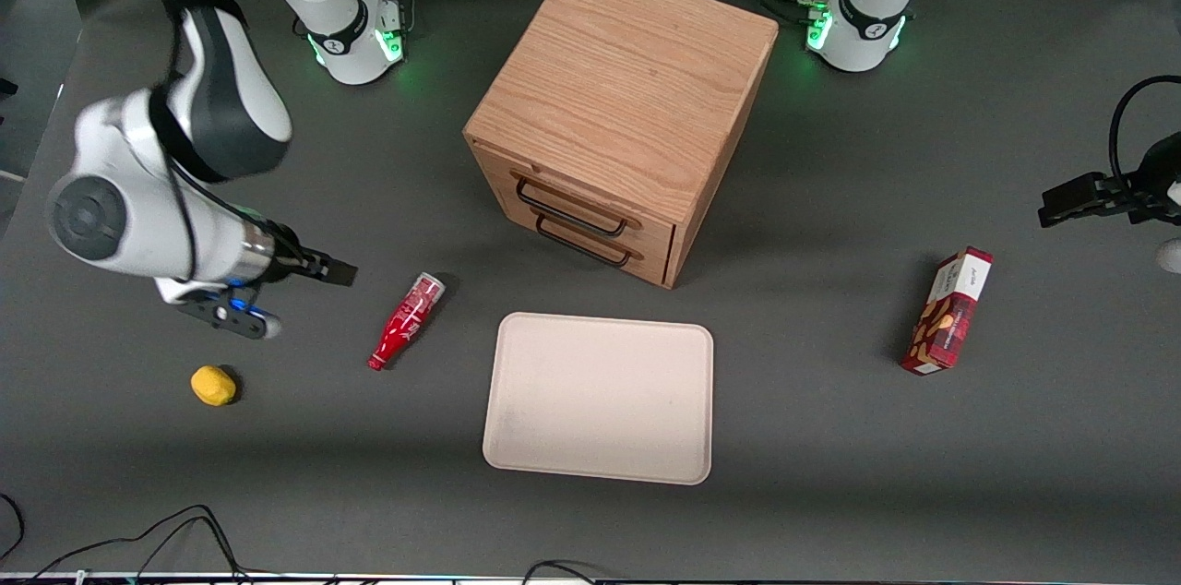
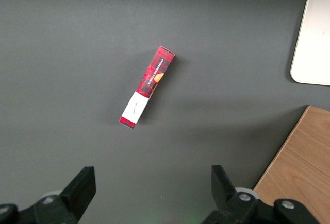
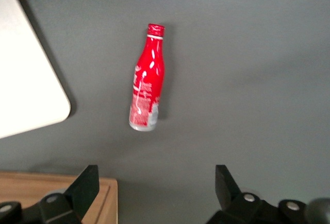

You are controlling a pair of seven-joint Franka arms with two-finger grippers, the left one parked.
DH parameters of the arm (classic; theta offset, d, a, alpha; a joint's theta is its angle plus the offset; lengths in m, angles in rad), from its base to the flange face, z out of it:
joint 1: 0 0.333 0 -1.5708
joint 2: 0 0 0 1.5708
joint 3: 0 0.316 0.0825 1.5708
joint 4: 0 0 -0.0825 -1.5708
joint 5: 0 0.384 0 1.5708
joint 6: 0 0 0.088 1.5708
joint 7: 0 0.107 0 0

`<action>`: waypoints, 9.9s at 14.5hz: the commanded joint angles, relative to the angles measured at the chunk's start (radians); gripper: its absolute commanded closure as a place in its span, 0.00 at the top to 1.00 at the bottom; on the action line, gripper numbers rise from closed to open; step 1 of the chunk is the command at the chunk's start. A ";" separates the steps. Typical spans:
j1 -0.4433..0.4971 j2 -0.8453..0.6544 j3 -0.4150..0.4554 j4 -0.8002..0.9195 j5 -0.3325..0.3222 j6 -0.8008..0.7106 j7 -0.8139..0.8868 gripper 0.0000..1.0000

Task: Place coke bottle on tray

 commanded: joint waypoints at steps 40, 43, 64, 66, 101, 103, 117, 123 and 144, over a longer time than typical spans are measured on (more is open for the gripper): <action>0.058 0.306 0.051 -0.119 -0.282 0.478 0.407 0.00; 0.041 0.217 0.057 -0.117 -0.280 0.379 0.386 0.00; 0.069 0.401 0.178 0.695 -0.289 -0.243 0.188 0.00; 0.167 0.508 0.097 0.786 -0.283 -0.188 0.188 0.00; 0.251 0.801 0.083 0.782 -0.282 0.235 -0.042 1.00; 0.251 0.800 0.083 0.782 -0.282 0.235 -0.042 1.00; 0.118 0.423 0.128 0.465 -0.272 0.001 -0.051 1.00; -0.204 0.131 0.363 0.196 -0.274 -0.033 -0.067 1.00; -0.056 -0.196 -0.045 0.071 -0.035 -0.205 -0.344 1.00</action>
